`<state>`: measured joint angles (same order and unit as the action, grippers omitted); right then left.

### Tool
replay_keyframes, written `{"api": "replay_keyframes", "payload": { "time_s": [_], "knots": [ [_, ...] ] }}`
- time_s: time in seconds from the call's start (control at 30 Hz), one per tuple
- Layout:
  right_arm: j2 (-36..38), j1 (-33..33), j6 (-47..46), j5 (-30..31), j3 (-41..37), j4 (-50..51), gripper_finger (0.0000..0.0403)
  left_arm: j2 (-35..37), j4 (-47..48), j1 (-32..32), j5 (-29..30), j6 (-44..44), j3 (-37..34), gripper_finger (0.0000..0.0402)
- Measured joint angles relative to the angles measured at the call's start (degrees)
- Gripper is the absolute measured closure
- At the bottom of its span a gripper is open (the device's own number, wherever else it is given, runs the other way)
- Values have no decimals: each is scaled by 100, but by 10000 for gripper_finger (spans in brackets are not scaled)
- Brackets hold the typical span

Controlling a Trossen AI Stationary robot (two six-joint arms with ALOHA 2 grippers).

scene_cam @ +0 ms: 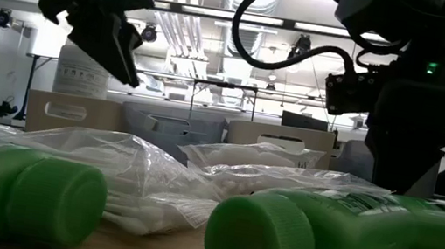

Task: Pick & Place Travel size toiletries
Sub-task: Put the blue razor into the left black bin

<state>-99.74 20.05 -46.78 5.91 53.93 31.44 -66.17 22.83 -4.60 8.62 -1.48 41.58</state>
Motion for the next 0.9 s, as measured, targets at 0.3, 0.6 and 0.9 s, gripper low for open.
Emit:
{"api": "replay_keyframes", "payload": {
  "time_s": [0.3,0.6,0.9],
  "knots": [
    [180,121,-554,96,393,-14,374,0,-15,0,2,125,464,236],
    [883,425,-1842,1511,719,105,375,7,15,16,-168,-421,833,236],
    [1266,272,-1027,3337,1315,-1104,375,0,-1874,613,-1922,-2045,1061,236]
  ]
}}
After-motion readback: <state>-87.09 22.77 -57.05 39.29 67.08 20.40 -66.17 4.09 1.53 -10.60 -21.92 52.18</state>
